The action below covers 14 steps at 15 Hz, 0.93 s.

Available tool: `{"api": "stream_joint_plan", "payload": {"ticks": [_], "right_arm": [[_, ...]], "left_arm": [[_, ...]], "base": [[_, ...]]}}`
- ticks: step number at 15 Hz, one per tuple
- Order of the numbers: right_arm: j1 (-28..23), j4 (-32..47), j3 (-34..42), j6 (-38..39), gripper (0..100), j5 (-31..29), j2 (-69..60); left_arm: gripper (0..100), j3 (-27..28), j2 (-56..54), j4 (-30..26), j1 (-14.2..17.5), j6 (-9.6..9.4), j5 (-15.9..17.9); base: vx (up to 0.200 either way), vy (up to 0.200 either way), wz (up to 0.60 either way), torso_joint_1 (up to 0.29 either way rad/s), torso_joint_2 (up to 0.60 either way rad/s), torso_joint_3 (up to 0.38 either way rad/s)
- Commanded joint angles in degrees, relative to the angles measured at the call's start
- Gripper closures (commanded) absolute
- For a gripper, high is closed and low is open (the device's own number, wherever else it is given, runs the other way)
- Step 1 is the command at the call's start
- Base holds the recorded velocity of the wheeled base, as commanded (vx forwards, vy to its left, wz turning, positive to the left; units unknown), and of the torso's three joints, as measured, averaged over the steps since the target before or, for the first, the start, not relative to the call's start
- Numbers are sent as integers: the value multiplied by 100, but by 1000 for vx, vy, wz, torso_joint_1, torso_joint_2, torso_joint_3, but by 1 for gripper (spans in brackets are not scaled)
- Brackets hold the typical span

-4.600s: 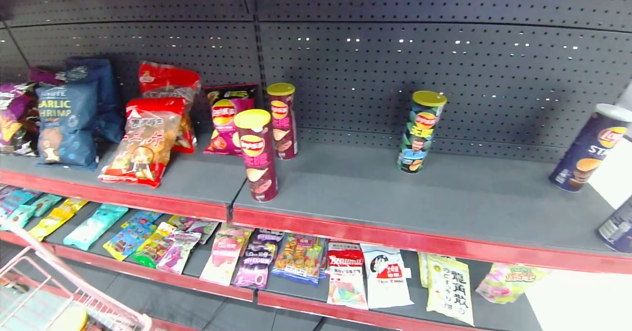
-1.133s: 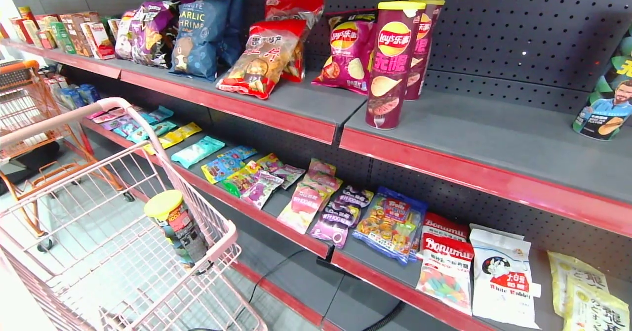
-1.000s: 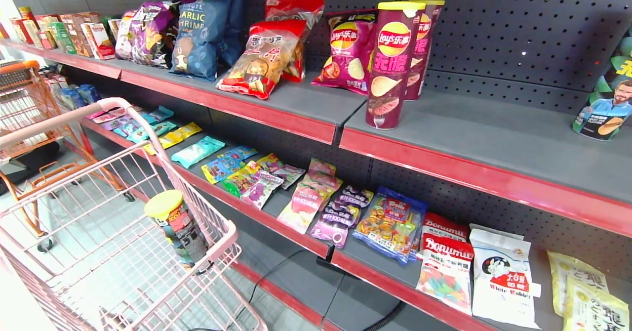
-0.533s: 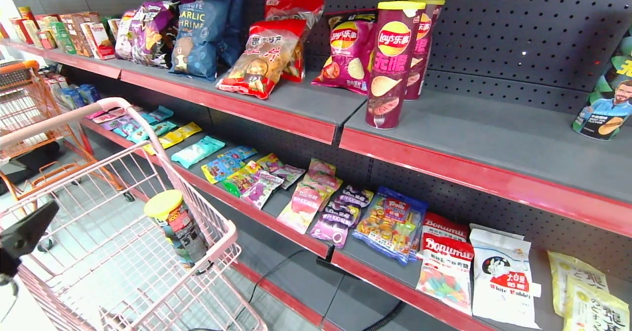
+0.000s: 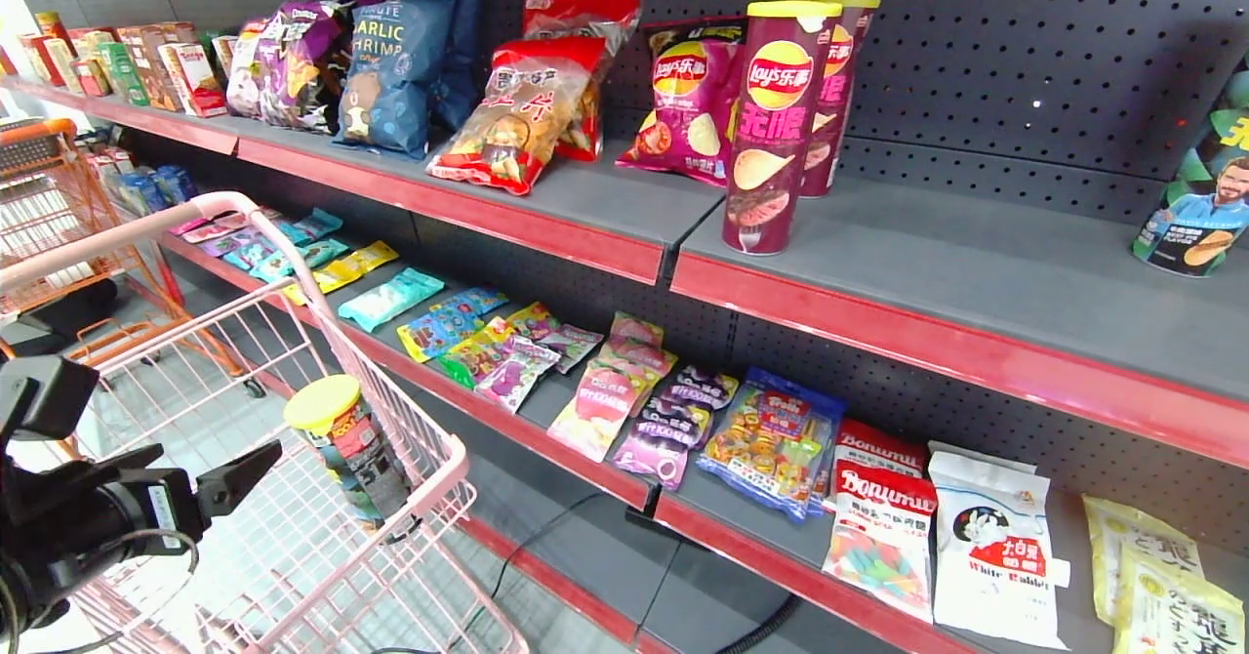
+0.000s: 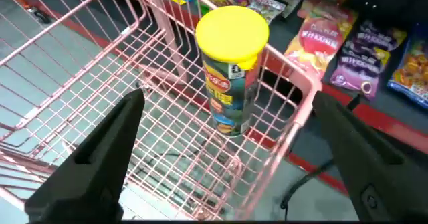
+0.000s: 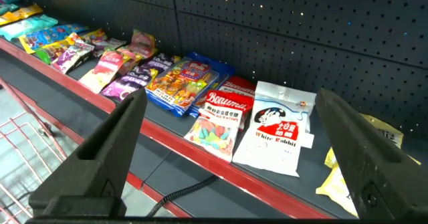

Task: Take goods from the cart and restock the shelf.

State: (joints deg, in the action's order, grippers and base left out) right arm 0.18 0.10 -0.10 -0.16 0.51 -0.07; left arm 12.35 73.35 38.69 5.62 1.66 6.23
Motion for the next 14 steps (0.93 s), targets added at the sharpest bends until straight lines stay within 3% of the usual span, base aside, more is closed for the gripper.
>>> {"api": "stream_joint_plan", "payload": {"ticks": [1, 2, 3, 4, 5, 7, 11, 14], "right_arm": [[-1, -1, 1, -2, 0, 2, 7], [8, -1, 1, -2, 0, 2, 7], [8, -1, 1, -2, 0, 2, 7], [8, -1, 1, -2, 0, 2, 7], [8, -1, 1, -2, 0, 2, 7], [8, -1, 1, -2, 0, 2, 7], [8, -1, 1, -2, 0, 2, 7], [8, -1, 1, -2, 0, 2, 7]], "left_arm": [[0, -22, 944, 508, 317, -148, 71], [0, -31, 1296, 894, 414, -157, 168], [0, -31, 1313, 930, 422, -157, 177], [0, -40, 1612, 1316, 484, -219, 458], [0, -31, 1849, 1369, 607, -517, 704], [0, -4, 2157, 1395, 792, -869, 1117], [0, 57, 2702, 1826, 800, -1097, 1530], [0, 75, 3291, 2476, 853, -1229, 1759]], "base": [[0, 0, 0, 0, 0, 0], [0, 0, 0, 0, 0, 0], [0, 0, 0, 0, 0, 0], [0, 0, 0, 0, 0, 0], [0, 0, 0, 0, 0, 0], [0, 0, 0, 0, 0, 0], [0, 0, 0, 0, 0, 0], [0, 0, 0, 0, 0, 0]]}}
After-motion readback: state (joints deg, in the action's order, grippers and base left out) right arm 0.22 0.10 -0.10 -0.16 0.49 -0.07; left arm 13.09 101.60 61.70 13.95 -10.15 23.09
